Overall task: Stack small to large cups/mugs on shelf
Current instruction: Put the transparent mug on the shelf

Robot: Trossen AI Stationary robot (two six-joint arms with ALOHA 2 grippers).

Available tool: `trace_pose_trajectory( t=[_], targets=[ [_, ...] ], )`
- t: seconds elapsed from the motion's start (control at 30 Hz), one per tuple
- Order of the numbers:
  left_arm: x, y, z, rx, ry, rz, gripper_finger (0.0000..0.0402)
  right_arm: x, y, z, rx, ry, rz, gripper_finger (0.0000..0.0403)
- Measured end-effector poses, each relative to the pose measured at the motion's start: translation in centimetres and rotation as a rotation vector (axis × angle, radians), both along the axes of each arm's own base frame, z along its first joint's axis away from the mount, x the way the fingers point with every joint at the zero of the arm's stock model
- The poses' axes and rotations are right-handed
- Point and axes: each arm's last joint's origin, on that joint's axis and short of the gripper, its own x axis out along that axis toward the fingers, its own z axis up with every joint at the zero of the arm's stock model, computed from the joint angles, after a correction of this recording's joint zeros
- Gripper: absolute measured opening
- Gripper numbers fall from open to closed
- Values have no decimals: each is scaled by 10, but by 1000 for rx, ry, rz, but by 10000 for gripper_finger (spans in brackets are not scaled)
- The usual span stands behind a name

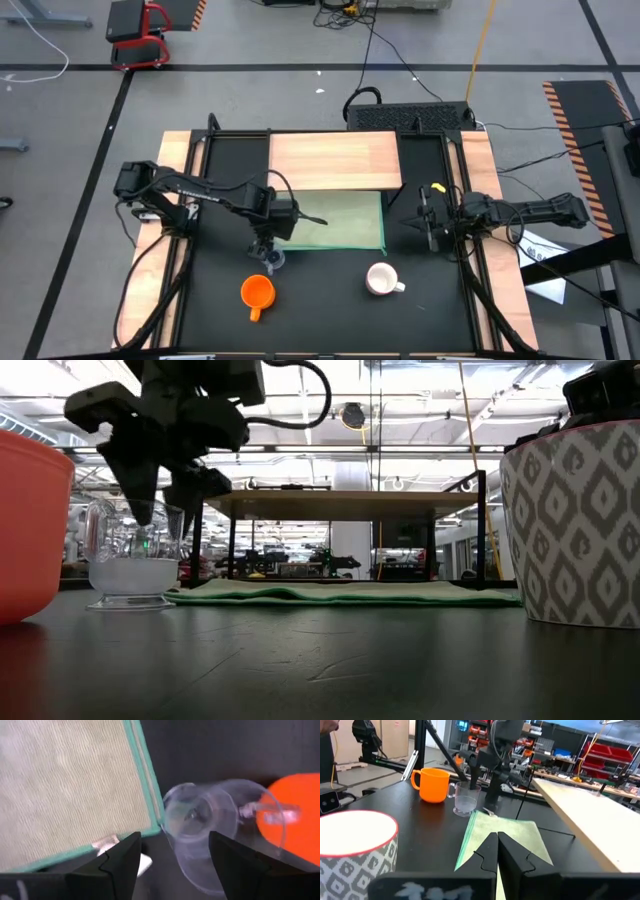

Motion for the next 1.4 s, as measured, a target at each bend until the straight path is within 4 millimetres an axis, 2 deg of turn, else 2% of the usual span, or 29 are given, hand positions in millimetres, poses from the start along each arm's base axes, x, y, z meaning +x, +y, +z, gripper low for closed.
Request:
trace_pose_trajectory(
  t=[0.7,1.07,1.4],
  targets=[
    [-2,11,3,10,-11,12,231,1,0,-1,3,7,0,0],
    [-2,11,4,3,-14,1,124,1,0,-1,-1,7,0,0],
    [-2,11,4,3,-13,2,93,1,0,-1,-1,7,0,0]
  ],
)
